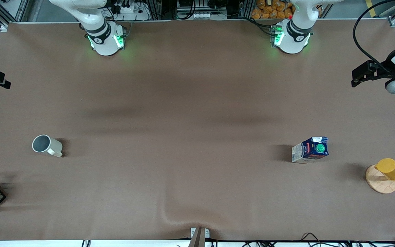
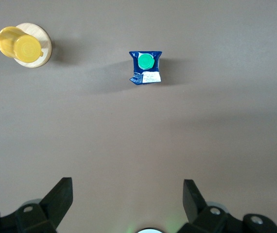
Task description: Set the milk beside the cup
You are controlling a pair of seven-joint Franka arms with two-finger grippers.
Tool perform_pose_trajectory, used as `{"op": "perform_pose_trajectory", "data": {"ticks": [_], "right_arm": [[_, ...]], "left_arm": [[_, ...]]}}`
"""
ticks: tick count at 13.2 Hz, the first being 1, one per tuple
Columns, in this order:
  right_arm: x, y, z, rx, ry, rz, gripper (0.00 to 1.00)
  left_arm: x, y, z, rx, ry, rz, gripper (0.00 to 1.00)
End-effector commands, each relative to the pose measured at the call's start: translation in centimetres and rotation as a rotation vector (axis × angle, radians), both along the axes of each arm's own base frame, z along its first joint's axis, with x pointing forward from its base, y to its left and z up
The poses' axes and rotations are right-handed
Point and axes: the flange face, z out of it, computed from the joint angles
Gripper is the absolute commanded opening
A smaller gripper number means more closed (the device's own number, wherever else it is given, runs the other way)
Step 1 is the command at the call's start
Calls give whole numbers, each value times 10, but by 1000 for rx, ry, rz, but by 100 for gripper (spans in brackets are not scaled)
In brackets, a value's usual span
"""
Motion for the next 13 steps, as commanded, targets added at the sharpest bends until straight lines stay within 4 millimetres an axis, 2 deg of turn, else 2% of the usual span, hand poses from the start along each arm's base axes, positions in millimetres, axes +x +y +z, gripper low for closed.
{"op": "perform_pose_trajectory", "data": {"ticks": [1, 13], "right_arm": [[-8, 1, 2, -7, -1, -8, 100], [-3, 2, -5, -6, 10, -7, 100]], "left_arm": [[0, -6, 2, -1, 10, -20, 100], [0, 6, 5, -3, 3, -11, 100]]}}
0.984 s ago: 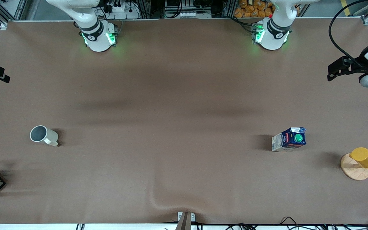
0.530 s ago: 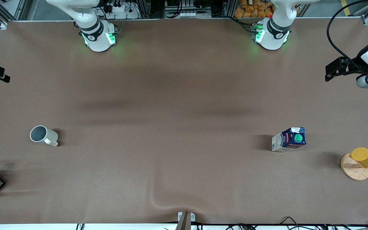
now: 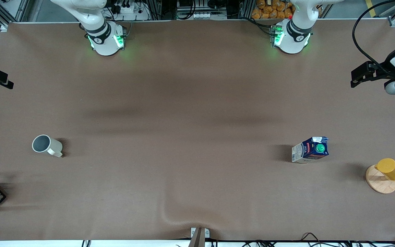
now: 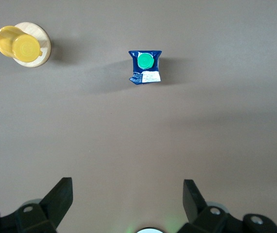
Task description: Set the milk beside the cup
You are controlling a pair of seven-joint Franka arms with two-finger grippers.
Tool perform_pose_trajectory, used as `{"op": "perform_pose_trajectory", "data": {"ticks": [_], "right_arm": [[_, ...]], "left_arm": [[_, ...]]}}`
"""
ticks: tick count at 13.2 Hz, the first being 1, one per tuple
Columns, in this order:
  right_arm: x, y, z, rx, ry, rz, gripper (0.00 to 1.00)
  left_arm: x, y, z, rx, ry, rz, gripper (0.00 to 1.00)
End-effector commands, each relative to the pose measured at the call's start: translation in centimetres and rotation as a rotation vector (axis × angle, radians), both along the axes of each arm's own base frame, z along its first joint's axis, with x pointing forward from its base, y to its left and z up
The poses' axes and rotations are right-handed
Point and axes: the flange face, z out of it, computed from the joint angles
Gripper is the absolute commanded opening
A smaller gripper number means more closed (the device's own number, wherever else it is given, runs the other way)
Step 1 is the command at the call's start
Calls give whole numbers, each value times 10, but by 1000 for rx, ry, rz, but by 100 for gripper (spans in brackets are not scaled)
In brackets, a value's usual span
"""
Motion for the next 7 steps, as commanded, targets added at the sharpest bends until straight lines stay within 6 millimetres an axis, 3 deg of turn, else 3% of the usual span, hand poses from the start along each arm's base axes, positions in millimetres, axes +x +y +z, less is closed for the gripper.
{"op": "perform_pose_trajectory", "data": {"ticks": [1, 4, 7], "right_arm": [[-4, 0, 1, -10, -3, -11, 100], [-1, 5, -2, -8, 3, 8, 100], [10, 5, -20, 0, 19, 48, 100]], "left_arm": [[0, 13, 5, -3, 1, 0, 100], [9, 37, -8, -4, 19, 43, 100], [21, 40, -27, -9, 42, 48, 100]]}}
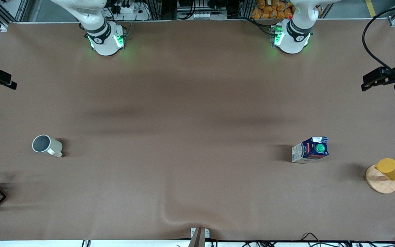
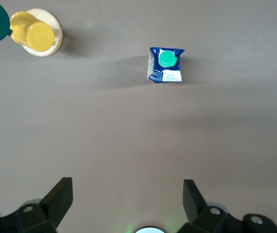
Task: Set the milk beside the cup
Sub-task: 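Reach the right gripper to the white mug while the left gripper reaches the milk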
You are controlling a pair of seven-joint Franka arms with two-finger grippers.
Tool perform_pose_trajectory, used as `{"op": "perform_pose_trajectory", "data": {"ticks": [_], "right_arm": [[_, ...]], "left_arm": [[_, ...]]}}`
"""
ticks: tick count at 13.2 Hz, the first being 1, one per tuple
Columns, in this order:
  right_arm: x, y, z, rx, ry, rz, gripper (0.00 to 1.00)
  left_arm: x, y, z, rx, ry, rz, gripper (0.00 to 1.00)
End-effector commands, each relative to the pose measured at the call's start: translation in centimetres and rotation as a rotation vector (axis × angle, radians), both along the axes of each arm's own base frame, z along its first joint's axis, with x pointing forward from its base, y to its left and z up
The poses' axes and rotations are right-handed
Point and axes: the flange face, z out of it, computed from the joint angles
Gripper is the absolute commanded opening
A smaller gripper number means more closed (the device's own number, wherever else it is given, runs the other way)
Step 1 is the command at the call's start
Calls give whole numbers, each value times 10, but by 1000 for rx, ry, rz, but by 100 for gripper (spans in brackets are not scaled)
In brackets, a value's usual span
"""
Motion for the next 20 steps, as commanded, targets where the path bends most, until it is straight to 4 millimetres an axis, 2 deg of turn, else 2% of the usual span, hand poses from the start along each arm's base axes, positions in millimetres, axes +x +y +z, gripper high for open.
{"op": "perform_pose_trajectory", "data": {"ticks": [1, 2, 4, 7, 8, 11, 13, 16, 18, 20], "right_arm": [[13, -3, -20, 1, 10, 54, 100], [20, -4, -31, 8, 17, 96, 100], [34, -8, -53, 22, 22, 174, 100], [45, -18, -78, 63, 45, 301, 100], [48, -27, -92, 84, 60, 371, 100], [60, -74, -142, 185, 63, 553, 100], [71, -102, -180, 208, 27, 711, 100], [73, -154, -235, 240, -11, 886, 100], [81, -163, -256, 224, -50, 992, 100], [90, -168, -270, 166, -73, 1062, 100]], "left_arm": [[12, 3, -11, -8, 6, -16, 100], [16, 9, -13, -8, -10, 6, 100], [29, 18, -29, -11, -16, 17, 100], [50, 32, -68, -6, 7, 36, 100], [55, 33, -77, -8, 12, 37, 100], [66, 36, -106, -9, 1, 39, 100], [67, 28, -123, -3, 2, 21, 100], [80, 26, -151, -11, -10, 18, 100], [94, 22, -179, -16, -32, 42, 100], [96, 6, -191, 0, -55, 61, 100]]}}
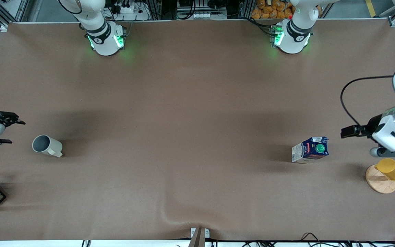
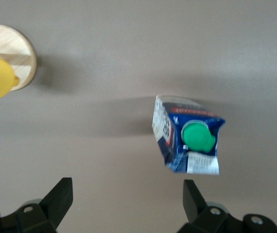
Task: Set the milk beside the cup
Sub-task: 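Reach the right gripper to the white mug while the left gripper reaches the milk, then grasp the milk carton with the left gripper while the right gripper grasps the mug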
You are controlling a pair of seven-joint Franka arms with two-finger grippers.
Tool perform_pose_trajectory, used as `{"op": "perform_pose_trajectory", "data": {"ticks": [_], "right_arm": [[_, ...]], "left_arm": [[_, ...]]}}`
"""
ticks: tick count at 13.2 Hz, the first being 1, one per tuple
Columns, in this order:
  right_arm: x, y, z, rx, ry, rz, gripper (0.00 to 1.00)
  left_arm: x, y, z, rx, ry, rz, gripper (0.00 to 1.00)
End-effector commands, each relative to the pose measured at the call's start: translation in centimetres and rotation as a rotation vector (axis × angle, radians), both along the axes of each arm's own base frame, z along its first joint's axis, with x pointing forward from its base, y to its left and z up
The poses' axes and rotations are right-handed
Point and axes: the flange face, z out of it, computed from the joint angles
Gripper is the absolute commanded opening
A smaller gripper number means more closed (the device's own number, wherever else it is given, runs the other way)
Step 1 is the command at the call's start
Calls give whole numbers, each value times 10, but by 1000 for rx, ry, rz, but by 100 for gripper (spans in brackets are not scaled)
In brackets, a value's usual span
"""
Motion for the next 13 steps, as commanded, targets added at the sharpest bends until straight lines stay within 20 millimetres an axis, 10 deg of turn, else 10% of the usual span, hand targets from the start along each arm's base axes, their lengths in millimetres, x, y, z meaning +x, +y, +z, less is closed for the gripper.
{"op": "perform_pose_trajectory", "data": {"ticks": [1, 12, 13], "right_arm": [[15, -8, -17, -12, -70, 106, 100], [49, 14, -93, -62, -202, 229, 100], [48, 18, -101, -58, -195, 236, 78]], "left_arm": [[3, -16, -13, 32, -20, 10, 100], [6, -97, -85, 28, 52, -117, 100], [6, -98, -87, 36, 54, -124, 100]]}}
